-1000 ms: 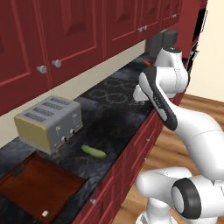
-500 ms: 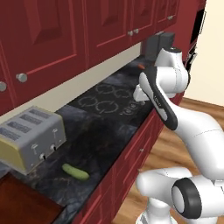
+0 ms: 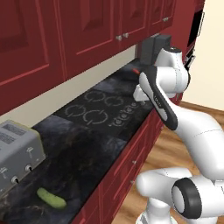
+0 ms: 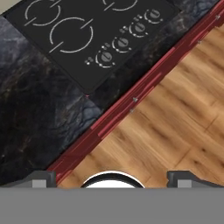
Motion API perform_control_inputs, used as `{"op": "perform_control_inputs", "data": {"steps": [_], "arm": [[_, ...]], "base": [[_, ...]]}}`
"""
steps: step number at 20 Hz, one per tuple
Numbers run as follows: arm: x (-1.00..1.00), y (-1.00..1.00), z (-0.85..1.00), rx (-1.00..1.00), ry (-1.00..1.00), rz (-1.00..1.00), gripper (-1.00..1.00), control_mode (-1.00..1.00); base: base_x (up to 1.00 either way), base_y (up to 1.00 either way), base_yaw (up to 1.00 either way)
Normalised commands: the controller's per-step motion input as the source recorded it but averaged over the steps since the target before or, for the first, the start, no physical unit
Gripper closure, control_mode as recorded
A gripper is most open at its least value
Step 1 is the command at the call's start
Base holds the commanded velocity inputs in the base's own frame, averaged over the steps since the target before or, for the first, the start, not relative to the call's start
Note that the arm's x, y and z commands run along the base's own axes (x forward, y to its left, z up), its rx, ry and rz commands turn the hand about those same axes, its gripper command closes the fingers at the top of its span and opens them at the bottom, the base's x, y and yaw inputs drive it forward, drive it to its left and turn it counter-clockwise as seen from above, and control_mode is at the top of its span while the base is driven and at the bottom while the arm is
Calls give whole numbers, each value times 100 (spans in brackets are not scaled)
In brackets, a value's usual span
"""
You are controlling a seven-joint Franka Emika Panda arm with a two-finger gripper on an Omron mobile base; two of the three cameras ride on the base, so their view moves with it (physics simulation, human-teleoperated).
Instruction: Place the two vegetables and bowl onto the tray for setting up a vegetable dip station.
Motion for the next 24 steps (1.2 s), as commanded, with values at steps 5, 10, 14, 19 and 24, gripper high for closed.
{"op": "perform_control_inputs", "data": {"steps": [5, 10, 14, 19, 24], "arm": [[0, 0, 0, 0, 0, 0, -100, 100], [0, 0, 0, 0, 0, 0, -100, 100], [0, 0, 0, 0, 0, 0, -100, 100], [0, 0, 0, 0, 0, 0, -100, 100], [0, 0, 0, 0, 0, 0, -100, 100]], "base": [[38, -48, 0], [37, -49, 0], [36, -50, 0], [36, -50, 0], [36, -50, 0]]}}
